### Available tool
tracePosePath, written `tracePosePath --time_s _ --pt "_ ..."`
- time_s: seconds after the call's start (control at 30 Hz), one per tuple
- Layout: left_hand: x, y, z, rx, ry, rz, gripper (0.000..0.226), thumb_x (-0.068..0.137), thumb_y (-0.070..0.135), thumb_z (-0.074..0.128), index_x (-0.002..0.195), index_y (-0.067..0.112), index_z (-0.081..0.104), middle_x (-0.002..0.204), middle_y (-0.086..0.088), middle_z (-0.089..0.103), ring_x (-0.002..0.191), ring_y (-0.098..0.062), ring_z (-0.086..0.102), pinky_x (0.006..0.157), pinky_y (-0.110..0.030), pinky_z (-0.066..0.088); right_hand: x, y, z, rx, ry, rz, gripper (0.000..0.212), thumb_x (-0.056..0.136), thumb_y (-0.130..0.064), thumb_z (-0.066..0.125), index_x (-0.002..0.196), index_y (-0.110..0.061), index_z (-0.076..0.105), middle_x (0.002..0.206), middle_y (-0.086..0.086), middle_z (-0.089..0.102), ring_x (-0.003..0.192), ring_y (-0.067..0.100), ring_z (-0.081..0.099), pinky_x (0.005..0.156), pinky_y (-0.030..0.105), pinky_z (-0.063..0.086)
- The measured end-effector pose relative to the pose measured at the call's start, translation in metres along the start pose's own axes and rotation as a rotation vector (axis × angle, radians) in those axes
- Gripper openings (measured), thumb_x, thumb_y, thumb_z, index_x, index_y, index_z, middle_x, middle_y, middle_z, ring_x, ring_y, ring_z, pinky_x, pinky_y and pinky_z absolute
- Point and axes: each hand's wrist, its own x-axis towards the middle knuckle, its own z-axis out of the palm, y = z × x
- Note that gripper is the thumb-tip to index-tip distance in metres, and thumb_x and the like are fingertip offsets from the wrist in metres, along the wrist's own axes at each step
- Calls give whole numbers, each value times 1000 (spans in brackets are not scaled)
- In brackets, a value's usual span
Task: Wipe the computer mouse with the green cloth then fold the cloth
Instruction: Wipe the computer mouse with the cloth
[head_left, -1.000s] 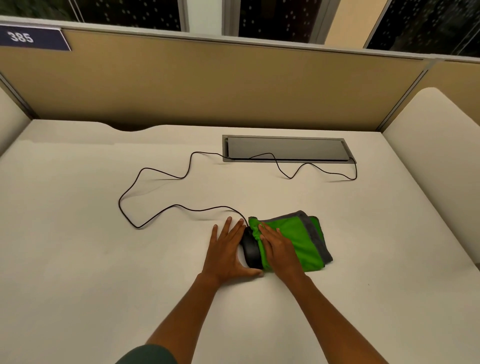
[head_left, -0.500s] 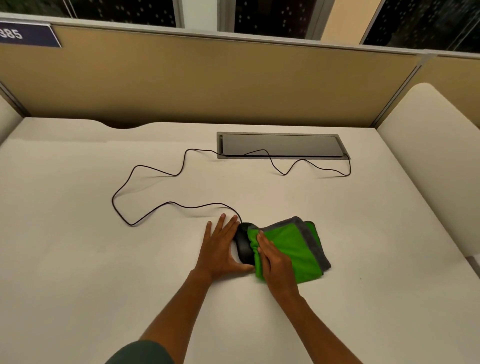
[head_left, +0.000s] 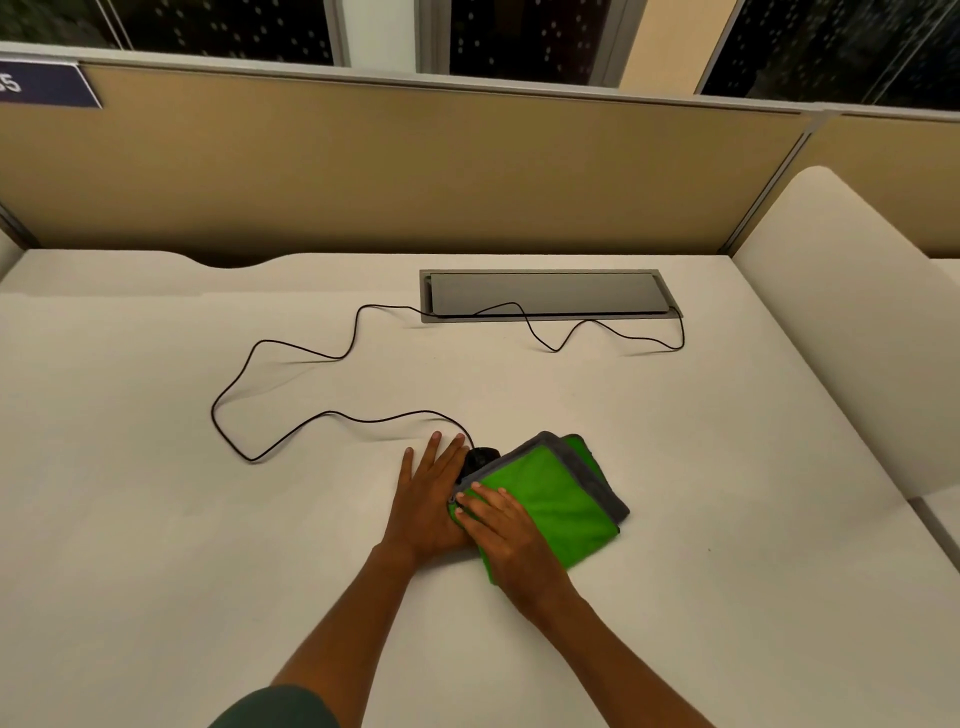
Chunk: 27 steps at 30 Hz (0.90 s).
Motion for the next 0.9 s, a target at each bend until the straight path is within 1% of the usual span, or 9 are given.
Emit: tracePosePath --time_s 0.1,0.2,0.3,0.47,0.53,0.67,0.77,0.83,0.9 --pt "0 0 0 5 -6 -7 102 71 61 58 153 16 15 163 4 11 151 -18 -7 122 -47 -6 -9 2 0 -30 12 5 31 88 -4 50 110 -6 71 118 10 69 118 28 60 98 51 48" --pt "-1 1 -1 -11 5 -5 107 69 66 58 153 17 15 163 5 12 151 -16 -6 122 -48 -5 -18 2 0 -69 27 6 29 89 -5 51 110 -6 71 116 8 70 118 26 60 98 49 49" --pt "-1 1 -1 -25 14 1 112 65 70 64 152 16 17 163 4 13 151 -17 -5 122 -49 -4 -25 0 -3 -104 59 35 27 90 -9 52 109 -8 72 114 5 71 114 25 63 98 45 50" --pt "-1 2 -2 -16 7 -9 123 58 75 70 152 17 17 163 5 11 151 -17 -6 123 -48 -5 -27 -5 -6 -99 53 118 26 91 -13 52 106 -7 73 109 3 73 101 27 66 85 37 56" --pt "-1 1 -2 -12 -1 -7 127 56 78 70 153 17 15 163 5 10 151 -17 -7 123 -49 -5 -27 -6 -6 -78 52 156 25 92 -12 52 105 -6 73 109 3 73 100 27 64 85 33 55" --pt "-1 0 -3 2 -26 10 132 53 82 68 153 16 12 163 3 7 150 -18 -9 122 -49 -6 -26 -9 -6 -39 85 218 23 92 -12 53 100 -8 74 109 1 72 100 23 52 88 26 50" --pt "-1 -1 -4 12 -42 15 133 53 83 66 153 17 10 163 3 5 150 -19 -10 122 -49 -7 -26 -9 -9 -19 102 241 19 87 -9 58 97 -8 75 107 1 72 97 22 48 86 25 48" --pt "-1 0 -4 16 -36 11 132 53 84 65 153 17 11 163 4 4 151 -19 -10 122 -49 -6 -26 -6 -11 -14 105 240 17 80 -4 66 94 -8 75 104 2 73 95 20 46 85 24 45" --pt "-2 2 -4 12 -17 4 129 54 84 65 153 17 14 162 6 6 151 -20 -7 123 -50 -4 -26 -4 -14 26 109 271 23 72 2 72 93 -7 76 103 2 73 94 19 47 85 24 45"
